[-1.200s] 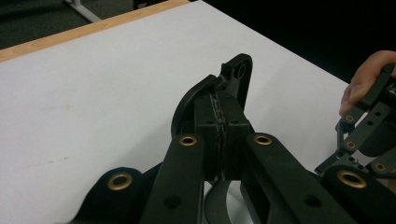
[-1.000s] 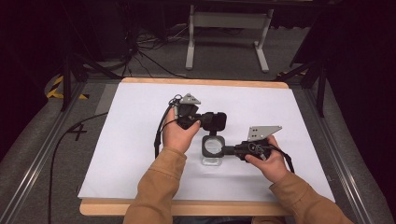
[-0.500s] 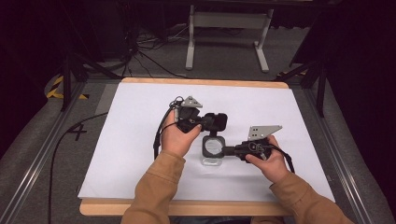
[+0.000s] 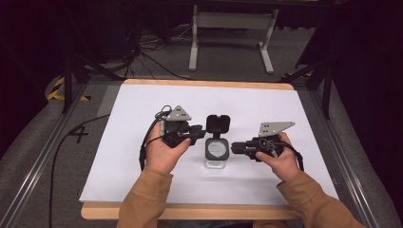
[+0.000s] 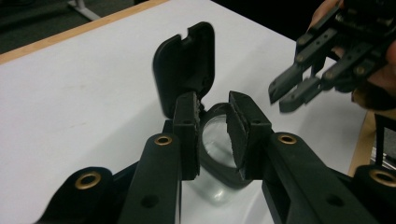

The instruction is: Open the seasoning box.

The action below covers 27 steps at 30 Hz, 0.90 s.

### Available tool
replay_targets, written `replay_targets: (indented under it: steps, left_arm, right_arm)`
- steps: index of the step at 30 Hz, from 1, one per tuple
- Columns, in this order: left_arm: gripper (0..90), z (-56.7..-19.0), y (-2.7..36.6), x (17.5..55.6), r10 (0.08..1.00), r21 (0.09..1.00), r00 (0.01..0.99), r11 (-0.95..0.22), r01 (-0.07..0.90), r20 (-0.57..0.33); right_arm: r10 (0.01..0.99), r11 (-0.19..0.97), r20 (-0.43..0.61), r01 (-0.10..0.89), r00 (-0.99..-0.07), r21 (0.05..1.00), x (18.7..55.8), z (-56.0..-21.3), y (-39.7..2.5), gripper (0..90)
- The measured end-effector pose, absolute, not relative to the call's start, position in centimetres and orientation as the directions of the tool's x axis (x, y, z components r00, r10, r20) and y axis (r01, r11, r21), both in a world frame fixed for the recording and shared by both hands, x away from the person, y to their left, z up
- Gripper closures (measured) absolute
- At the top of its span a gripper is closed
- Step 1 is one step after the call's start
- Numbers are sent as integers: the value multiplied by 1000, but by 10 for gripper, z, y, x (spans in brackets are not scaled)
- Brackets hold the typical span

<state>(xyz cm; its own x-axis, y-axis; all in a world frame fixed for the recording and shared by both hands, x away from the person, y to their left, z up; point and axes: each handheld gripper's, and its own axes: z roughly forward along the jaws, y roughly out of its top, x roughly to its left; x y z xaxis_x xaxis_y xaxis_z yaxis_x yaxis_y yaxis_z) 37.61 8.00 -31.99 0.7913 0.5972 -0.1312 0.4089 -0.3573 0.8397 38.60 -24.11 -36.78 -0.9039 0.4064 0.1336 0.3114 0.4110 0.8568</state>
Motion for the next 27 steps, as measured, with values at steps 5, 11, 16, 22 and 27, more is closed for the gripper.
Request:
replay_targets:
  steps: [5,11,16,22,27]
  left_arm:
    - [718,-326,100,368,625,819,772,-378,431,-118]
    - [656,-339,114,372,646,791,753,-393,470,-127]
    - [619,-353,123,380,667,745,733,-421,517,-131]
    - [595,-373,134,392,690,713,706,-413,567,-162]
    - [543,-390,143,401,699,688,693,-416,595,-176]
  right_arm:
    - [458,392,142,342,-878,854,392,-362,-257,712]
    - [529,396,121,371,-840,840,396,-361,-275,641]
    - [599,423,64,383,-799,821,399,-364,-287,615]
    - [648,418,85,446,-757,791,407,-374,-303,593]
    - [704,429,68,499,-707,753,417,-385,-317,554]
